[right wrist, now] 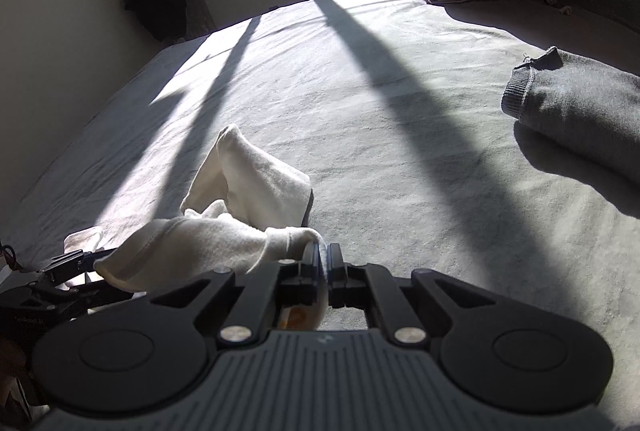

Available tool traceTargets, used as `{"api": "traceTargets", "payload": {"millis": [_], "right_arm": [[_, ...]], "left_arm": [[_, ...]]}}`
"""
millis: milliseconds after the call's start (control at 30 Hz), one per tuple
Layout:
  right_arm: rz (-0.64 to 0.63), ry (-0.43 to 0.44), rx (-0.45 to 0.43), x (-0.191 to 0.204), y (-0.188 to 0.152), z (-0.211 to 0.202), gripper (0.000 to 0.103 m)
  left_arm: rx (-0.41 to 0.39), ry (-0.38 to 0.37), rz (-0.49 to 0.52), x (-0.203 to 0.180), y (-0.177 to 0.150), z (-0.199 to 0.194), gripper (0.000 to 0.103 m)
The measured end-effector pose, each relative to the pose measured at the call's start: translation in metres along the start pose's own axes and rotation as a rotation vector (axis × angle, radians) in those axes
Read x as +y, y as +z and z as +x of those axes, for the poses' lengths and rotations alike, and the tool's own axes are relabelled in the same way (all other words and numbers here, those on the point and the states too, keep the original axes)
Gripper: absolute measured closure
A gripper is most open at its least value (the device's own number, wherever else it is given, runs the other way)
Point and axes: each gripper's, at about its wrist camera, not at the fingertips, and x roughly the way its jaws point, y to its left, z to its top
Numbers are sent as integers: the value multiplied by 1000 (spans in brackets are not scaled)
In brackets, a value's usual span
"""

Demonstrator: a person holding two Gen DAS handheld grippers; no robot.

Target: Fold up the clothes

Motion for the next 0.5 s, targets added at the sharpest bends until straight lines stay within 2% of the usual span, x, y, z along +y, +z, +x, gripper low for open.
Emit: {"api": "traceTargets", "payload": {"millis": [100,200,300,367,400,500], "right_arm": [[6,-3,8,-3,-3,1,99],[16,-2,13,-6,-6,1,99],[23,-2,21,-8,-7,1,99],[22,-6,27,-9,-8,2,99],[21,-8,30,-9,-8,2,99],[19,-13,34,-7,-8,3,98]], "left_arm": [[-1,-12,-54,1,0,0,15],[2,-14,-107,0,0,-2,27],[5,-16,-159,-1,0,-5,50],[7,-17,-194,-2,0,-7,82],[8,-18,-212,-2,0,-7,89],[10,-20,-264,-3,0,-10,94]]}}
